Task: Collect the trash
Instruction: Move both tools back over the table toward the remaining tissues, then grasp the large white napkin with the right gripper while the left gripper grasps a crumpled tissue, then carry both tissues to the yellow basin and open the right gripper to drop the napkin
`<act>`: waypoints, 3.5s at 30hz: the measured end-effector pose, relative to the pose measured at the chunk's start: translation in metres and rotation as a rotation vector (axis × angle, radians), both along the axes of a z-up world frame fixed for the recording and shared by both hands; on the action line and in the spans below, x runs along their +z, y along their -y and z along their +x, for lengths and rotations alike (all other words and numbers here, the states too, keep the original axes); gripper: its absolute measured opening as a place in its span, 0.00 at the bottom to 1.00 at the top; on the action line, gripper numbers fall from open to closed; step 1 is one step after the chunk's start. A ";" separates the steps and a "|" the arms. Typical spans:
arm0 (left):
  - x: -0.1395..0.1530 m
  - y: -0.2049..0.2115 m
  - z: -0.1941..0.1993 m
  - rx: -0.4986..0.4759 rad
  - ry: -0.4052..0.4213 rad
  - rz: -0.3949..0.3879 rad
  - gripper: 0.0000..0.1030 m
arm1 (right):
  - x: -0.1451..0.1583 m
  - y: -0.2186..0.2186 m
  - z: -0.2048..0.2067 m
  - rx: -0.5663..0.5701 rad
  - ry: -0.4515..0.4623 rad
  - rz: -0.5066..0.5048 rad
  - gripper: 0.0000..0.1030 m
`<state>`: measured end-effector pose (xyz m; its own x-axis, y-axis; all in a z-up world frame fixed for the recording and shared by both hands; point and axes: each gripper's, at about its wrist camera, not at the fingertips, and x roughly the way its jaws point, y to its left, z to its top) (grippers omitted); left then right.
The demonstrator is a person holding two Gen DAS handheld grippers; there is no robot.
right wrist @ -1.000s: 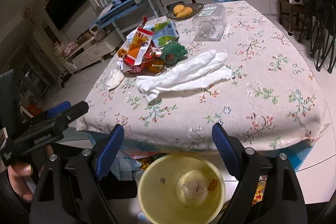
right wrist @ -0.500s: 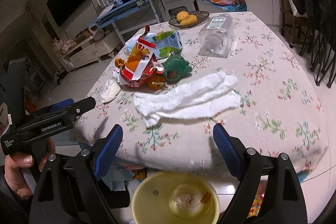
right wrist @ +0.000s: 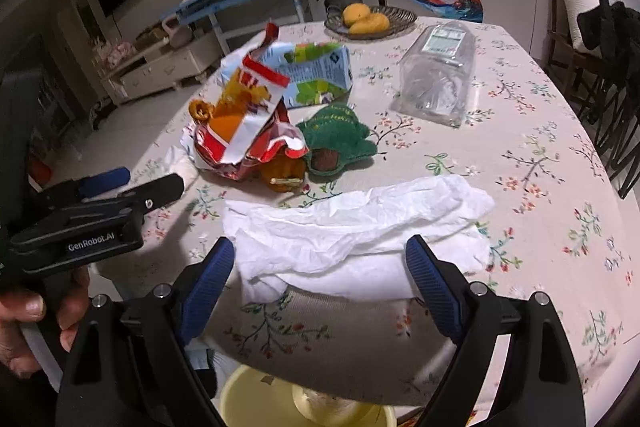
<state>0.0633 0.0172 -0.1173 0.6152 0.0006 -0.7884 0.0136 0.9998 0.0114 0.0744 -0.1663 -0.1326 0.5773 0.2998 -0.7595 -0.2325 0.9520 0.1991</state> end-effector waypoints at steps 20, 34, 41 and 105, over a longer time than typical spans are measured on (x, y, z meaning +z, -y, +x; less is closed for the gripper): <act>-0.013 0.008 0.018 -0.043 -0.033 -0.002 0.38 | -0.003 0.006 0.003 -0.017 0.028 -0.071 0.19; 0.005 0.004 -0.022 -0.064 0.006 -0.046 0.22 | 0.013 0.011 -0.018 -0.011 0.051 0.053 0.09; 0.018 0.006 -0.043 -0.071 0.052 -0.043 0.22 | 0.023 0.013 -0.031 -0.011 0.088 0.087 0.09; 0.030 0.024 -0.150 -0.148 0.119 -0.059 0.22 | 0.031 0.006 -0.147 0.030 0.140 0.097 0.10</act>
<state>-0.0869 -0.0068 -0.0874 0.6939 -0.1412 -0.7061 0.1626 0.9860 -0.0374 -0.0727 -0.1728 -0.1018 0.6649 0.3867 -0.6390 -0.2922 0.9220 0.2540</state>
